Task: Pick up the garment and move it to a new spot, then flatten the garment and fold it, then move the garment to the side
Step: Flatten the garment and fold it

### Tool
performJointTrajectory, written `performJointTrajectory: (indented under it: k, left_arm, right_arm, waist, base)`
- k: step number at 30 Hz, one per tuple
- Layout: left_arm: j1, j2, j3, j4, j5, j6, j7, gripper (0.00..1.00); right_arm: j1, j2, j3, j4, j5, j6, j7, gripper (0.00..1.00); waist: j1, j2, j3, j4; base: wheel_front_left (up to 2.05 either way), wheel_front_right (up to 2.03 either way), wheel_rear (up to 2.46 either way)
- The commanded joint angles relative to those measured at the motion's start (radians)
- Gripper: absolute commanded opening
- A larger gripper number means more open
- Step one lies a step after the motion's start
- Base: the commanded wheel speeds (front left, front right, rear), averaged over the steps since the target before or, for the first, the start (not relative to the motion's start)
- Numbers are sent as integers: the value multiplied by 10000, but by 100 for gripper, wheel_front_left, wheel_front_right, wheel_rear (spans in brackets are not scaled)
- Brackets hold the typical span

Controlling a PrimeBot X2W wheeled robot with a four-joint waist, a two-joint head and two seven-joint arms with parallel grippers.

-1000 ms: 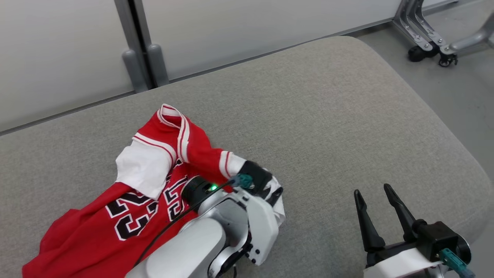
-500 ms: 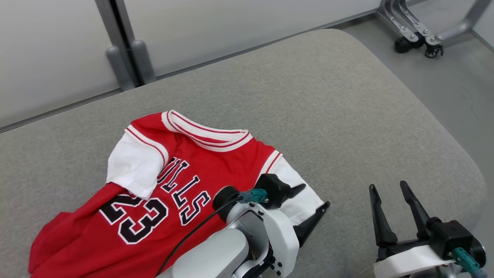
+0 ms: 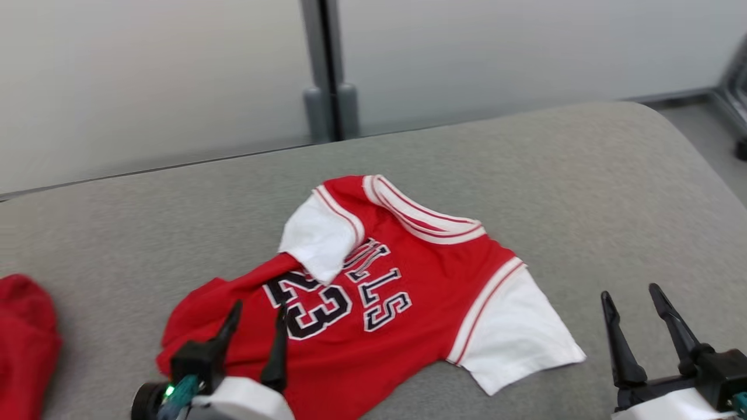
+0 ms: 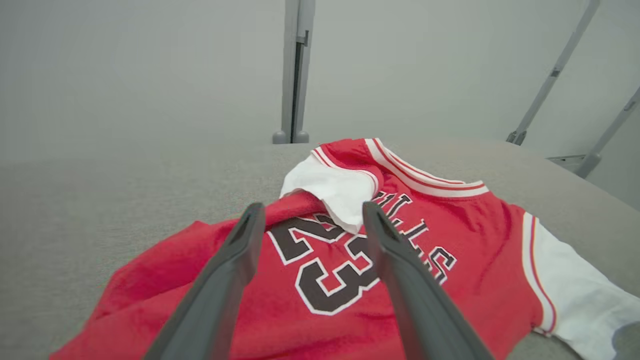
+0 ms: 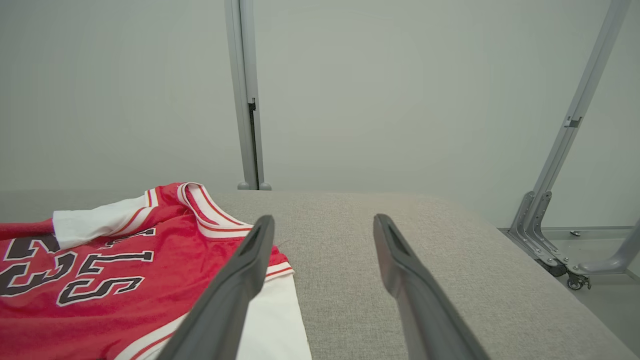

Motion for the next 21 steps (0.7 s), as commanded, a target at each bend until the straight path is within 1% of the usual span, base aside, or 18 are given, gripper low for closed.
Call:
performJointTrajectory:
  k: [1,2,4,6,10,11,14,17,21]
  left_arm:
    - [190,-49,229,-192,214,87,-56,100]
    - [648,20,581,-425,401,177,-44,100]
    - [1557,39,1370,-778,701,180,-40,100]
    - [2246,-109,2065,-996,971,-65,-43,100]
    - [3368,-416,3275,-799,1621,-869,-46,100]
    - [3723,-581,3756,-640,1990,-1346,-46,100]
    - [4059,-873,4464,-444,2502,-2037,-47,100]
    - [4227,-1220,5143,-316,2921,-2570,-46,100]
    - [4346,-1630,5752,-239,3483,-3098,-46,100]
  right_arm:
    - [79,-46,-70,-50,-73,1,-46,100]
    - [140,-44,-136,-47,-80,1,-46,100]
    - [260,-4,-232,-10,-98,1,-46,100]
    - [314,53,-375,-7,-139,1,-46,100]
    - [511,152,-514,214,-227,1,-46,100]
    - [520,177,-578,319,-288,1,-47,100]
    - [556,248,-692,437,-344,1,-46,100]
    - [561,296,-730,520,-381,1,-46,100]
    - [531,325,-694,593,-429,1,-46,100]
  waist:
    - [0,-1,-325,704]
    - [0,-1,-353,869]
    - [0,-1,-410,1157]
    - [0,-1,-438,1412]
    - [0,-1,-526,1745]
    - [0,-1,-574,1824]
    - [0,-1,-640,1895]
    - [0,-1,-687,1909]
    - [0,-1,-714,1892]
  base:
    - [0,0,0]
    - [0,0,0]
    - [0,0,0]
    - [0,0,0]
    - [0,0,0]
    - [0,0,0]
    - [0,0,0]
    - [0,0,0]
    - [0,0,0]
